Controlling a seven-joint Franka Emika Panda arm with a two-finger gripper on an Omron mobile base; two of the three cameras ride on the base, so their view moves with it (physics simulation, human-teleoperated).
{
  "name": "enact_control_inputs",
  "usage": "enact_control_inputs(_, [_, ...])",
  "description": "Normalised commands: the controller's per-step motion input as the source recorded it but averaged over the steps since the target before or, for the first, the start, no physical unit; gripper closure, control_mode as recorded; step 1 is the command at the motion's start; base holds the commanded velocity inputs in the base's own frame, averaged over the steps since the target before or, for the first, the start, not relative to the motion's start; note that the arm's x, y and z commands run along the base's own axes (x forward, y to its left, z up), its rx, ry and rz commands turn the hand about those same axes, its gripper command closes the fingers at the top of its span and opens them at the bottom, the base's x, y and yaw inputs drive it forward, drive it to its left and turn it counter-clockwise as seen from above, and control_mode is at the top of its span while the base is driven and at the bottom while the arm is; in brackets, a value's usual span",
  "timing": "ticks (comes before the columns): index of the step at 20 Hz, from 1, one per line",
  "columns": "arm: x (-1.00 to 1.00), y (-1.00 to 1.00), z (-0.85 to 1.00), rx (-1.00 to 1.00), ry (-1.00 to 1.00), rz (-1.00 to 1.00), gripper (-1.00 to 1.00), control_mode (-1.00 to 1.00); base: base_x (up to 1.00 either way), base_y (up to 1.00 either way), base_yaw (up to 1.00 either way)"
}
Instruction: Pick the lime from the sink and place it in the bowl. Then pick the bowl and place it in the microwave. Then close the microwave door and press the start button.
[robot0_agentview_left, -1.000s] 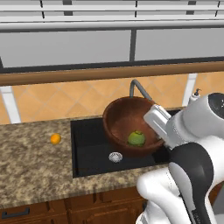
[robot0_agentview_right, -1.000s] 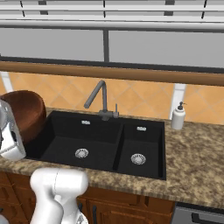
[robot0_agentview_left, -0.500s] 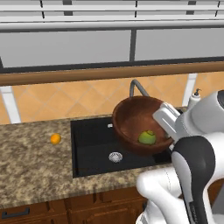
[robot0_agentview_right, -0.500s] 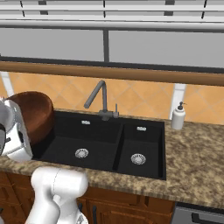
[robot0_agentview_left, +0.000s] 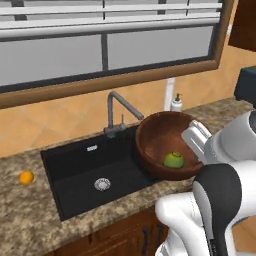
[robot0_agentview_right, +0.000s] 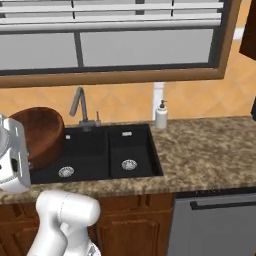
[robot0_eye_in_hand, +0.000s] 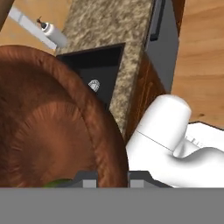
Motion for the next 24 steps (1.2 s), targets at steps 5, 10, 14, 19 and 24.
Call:
enact_control_inputs(5, [0.00,0.00,0.00,0.00,0.00,0.00,1.00,1.00,-0.13,-0.13,-0.78])
enact_control_inputs(10, [0.00,0.00,0.00,0.00,0.00,0.00,1.00,1.00,0.00,-0.37,-0.78])
enact_control_inputs(14, [0.00,0.00,0.00,0.00,0.00,0.00,1.00,1.00,0.00,-0.59,-0.77])
enact_control_inputs(19, [0.00,0.00,0.00,0.00,0.00,0.00,1.00,1.00,0.00,-0.59,-0.77])
enact_control_inputs(24, [0.00,0.00,0.00,0.00,0.00,0.00,1.00,1.00,0.18,-0.93,-0.69])
